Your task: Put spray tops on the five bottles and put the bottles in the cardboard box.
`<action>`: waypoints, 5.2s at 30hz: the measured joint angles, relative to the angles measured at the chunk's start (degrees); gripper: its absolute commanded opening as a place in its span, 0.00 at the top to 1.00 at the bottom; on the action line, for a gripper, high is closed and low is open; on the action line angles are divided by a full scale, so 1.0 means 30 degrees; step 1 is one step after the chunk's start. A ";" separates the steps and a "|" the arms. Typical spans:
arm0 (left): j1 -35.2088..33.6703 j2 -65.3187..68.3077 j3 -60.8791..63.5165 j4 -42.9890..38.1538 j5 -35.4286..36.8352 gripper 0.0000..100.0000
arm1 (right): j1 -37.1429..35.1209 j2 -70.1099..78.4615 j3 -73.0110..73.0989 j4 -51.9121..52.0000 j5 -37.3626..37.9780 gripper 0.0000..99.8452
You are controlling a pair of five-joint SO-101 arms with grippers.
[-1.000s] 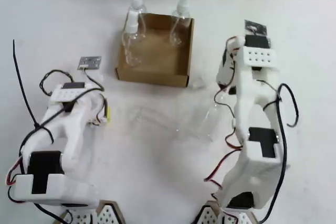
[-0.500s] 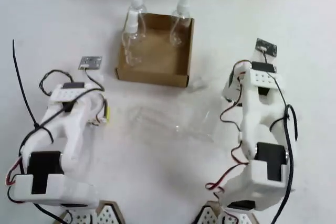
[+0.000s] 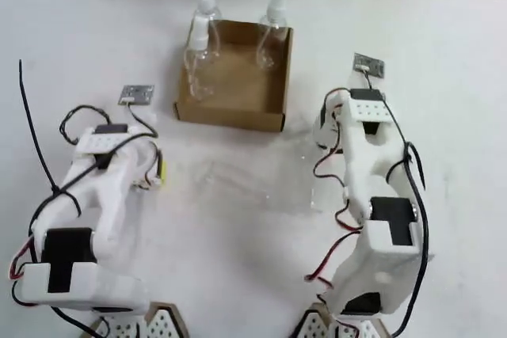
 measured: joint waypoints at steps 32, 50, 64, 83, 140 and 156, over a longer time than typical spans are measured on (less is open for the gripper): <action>0.0000 0.0000 0.0000 -0.0029 0.0000 0.98 | -0.2579 -0.4894 0.1846 0.3487 0.2784 0.77; -0.0059 0.0000 0.0000 -0.0029 0.0000 0.98 | -0.3399 -0.3106 0.1934 0.1934 0.2784 0.77; -0.0176 0.0000 0.0000 -0.0029 0.0000 0.98 | -0.3429 -0.1055 0.1905 0.1172 0.2784 0.77; -0.0234 0.0000 0.0000 -0.0029 0.0000 0.98 | -0.3399 -0.0908 0.1641 0.0996 0.2784 0.71; -0.0293 0.0000 0.0000 -0.0029 0.0000 0.98 | -0.1495 -0.4806 0.1582 0.3751 0.2872 0.98; -0.0293 0.0000 0.0000 -0.0029 0.0000 0.98 | -0.1465 -1.4857 1.0784 -1.0198 0.2872 0.98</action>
